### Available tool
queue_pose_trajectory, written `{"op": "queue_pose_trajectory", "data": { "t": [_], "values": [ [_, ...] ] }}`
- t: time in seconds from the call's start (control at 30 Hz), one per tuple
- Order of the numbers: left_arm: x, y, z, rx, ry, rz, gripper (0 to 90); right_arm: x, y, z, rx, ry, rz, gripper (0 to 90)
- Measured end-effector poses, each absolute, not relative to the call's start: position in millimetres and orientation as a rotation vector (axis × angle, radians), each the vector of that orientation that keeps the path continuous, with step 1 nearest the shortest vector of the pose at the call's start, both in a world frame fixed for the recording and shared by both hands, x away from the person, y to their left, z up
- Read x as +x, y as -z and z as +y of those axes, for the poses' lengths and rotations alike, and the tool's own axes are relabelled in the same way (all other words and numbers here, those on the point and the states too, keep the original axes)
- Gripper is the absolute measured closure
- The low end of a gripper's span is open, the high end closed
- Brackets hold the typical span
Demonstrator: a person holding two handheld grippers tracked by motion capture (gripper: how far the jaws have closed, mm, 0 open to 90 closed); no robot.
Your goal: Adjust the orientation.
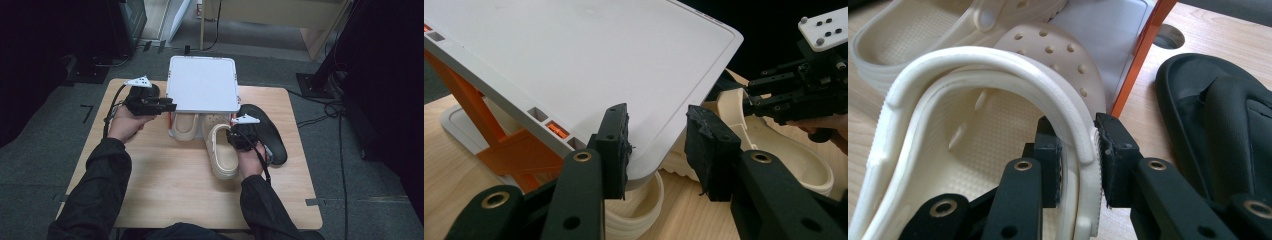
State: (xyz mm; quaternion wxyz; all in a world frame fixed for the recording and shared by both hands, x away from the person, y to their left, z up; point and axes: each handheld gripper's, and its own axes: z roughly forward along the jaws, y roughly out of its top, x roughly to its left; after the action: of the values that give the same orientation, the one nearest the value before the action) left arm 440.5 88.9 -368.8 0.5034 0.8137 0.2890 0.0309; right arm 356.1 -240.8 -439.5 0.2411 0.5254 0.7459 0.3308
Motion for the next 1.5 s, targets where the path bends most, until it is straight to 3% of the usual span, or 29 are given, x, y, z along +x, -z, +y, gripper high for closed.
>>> {"op": "queue_pose_trajectory", "data": {
  "t": [0.6,0.73,0.97,1.33,1.5],
  "values": [
    [441.0,369.4,90.0,1.962,-0.073,0.692,62.6,353.6,451.1,-236.4,1.435,-0.928,2.046,64.5],
    [441.0,369.4,90.0,1.963,-0.075,0.692,62.7,351.1,449.8,-241.2,1.436,-0.983,2.061,53.5],
    [440.9,369.3,90.0,1.962,-0.075,0.694,62.6,333.7,446.9,-252.1,1.377,-1.042,2.135,49.3],
    [440.7,369.1,89.7,1.964,-0.077,0.695,62.7,289.5,442.5,-263.0,1.314,-1.079,2.190,50.5],
    [440.2,368.6,89.5,1.969,-0.083,0.696,62.8,264.4,452.1,-258.2,1.269,-1.112,2.243,59.3]
  ]
}}
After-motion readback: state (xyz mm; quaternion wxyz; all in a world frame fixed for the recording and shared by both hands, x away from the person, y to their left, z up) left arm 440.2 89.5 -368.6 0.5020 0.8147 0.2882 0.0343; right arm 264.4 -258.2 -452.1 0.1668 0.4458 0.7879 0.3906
